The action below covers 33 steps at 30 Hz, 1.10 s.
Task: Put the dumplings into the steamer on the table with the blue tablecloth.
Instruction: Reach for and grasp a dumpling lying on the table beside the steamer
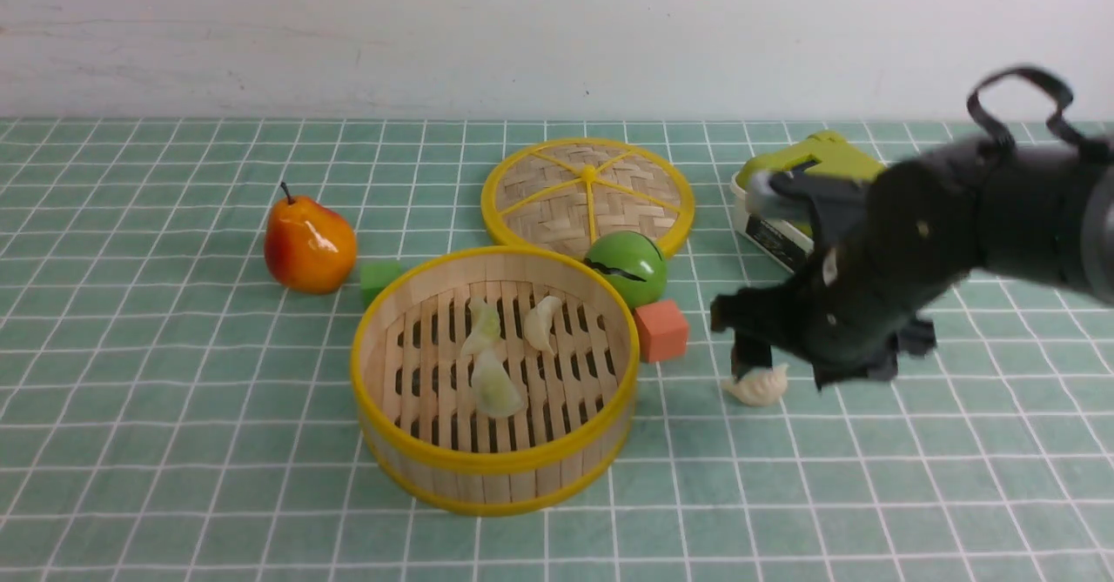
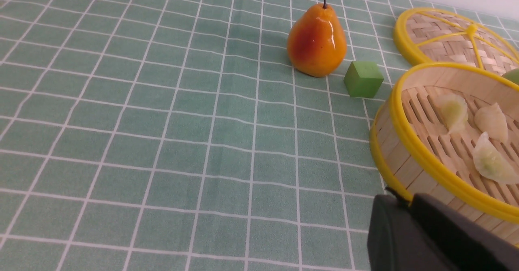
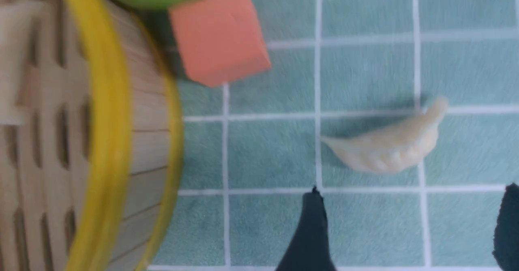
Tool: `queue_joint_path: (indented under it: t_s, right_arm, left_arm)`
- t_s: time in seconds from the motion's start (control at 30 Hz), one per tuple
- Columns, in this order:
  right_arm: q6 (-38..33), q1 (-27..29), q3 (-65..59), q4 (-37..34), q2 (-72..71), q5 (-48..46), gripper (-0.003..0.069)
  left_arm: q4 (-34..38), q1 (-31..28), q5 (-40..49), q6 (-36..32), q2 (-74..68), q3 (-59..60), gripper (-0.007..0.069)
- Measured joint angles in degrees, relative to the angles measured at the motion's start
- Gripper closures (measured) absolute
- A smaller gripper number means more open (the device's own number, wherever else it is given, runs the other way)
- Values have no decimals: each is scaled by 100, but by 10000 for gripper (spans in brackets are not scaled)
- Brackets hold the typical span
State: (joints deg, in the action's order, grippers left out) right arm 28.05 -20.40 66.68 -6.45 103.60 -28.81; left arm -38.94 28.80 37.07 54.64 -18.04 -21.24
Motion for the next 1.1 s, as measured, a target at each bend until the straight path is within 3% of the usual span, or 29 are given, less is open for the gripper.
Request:
queue_joint_path:
  t_s: [0.13, 0.37, 0.57, 0.83, 0.93, 1.1]
  right_arm:
    - [5, 106, -653, -811, 0, 1393, 104]
    - [-6, 106, -543, -955, 343, 2402, 120]
    - [-31, 125, -229, -614, 679, 2417, 194]
    - [-31, 149, -192, 89, 797, 1862, 348]
    - [-26, 144, -71, 367, 797, 1496, 346]
    - [-26, 139, 246, 704, 815, 694, 273]
  left_arm:
    - [-37, 0, -45, 20, 0, 19, 569]
    - [-91, 0, -83, 30, 0, 84, 567]
    - [-103, 0, -83, 36, 0, 84, 563]
    - [-151, 0, -86, 42, 0, 84, 554]
    - [-167, 0, -86, 54, 0, 84, 552]
    - [-174, 0, -86, 54, 0, 84, 548]
